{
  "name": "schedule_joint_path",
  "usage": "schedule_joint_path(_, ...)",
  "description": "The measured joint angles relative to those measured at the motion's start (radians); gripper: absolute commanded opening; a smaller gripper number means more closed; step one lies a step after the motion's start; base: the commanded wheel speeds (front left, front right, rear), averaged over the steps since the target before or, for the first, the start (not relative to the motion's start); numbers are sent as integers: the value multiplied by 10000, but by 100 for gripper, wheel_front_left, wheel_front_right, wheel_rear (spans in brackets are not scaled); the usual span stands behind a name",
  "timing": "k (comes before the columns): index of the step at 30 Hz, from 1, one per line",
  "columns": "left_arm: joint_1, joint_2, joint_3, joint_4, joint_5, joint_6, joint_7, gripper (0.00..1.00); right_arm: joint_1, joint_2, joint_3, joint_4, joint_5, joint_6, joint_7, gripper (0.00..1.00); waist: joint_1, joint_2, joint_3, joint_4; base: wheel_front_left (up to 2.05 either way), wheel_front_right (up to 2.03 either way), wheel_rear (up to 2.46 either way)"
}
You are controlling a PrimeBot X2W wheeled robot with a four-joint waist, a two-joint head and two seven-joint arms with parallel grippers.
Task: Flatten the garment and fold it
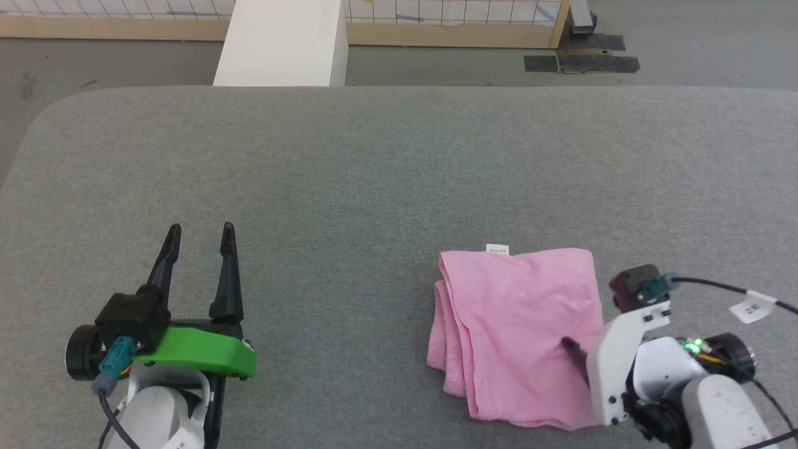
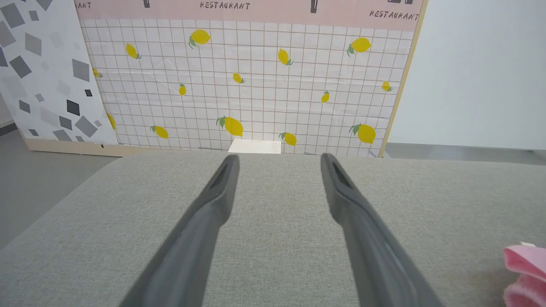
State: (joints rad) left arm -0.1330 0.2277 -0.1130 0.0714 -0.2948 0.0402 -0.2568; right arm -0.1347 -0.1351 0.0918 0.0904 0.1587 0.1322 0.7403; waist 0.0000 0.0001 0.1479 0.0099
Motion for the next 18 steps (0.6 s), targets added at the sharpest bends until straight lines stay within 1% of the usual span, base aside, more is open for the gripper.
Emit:
schedule_joint_path(6,9,-15,-12,0,125,4,0,100,-203,232,29,1127,-115,0,-291,100,0,0,46,4,0,0,0)
schedule_joint_path(7,20,-15,-8,0,125,6,0,100,-300,240,46,1252,-107,0,-314,24,0,0,43,-11,0,0,0)
schedule_joint_path(9,99,-15,19,-15,125,19,-2,100,-551,222,188,1463,6,0,-426,0,0,0,38,-88,0,0,0)
schedule_joint_path(11,195,-8,73,-77,123,48,0,100,-754,130,468,1599,247,0,-393,0,0,0,35,-212,0,0,0)
schedule_joint_path(14,362,38,201,-284,132,88,-2,100,-1103,-265,943,1622,621,4,-249,0,0,0,43,-523,0,0,0)
schedule_joint_path(18,488,157,355,-575,138,184,0,100,-1734,-1254,1645,1578,1076,4,-94,0,0,0,101,-1141,0,0,0)
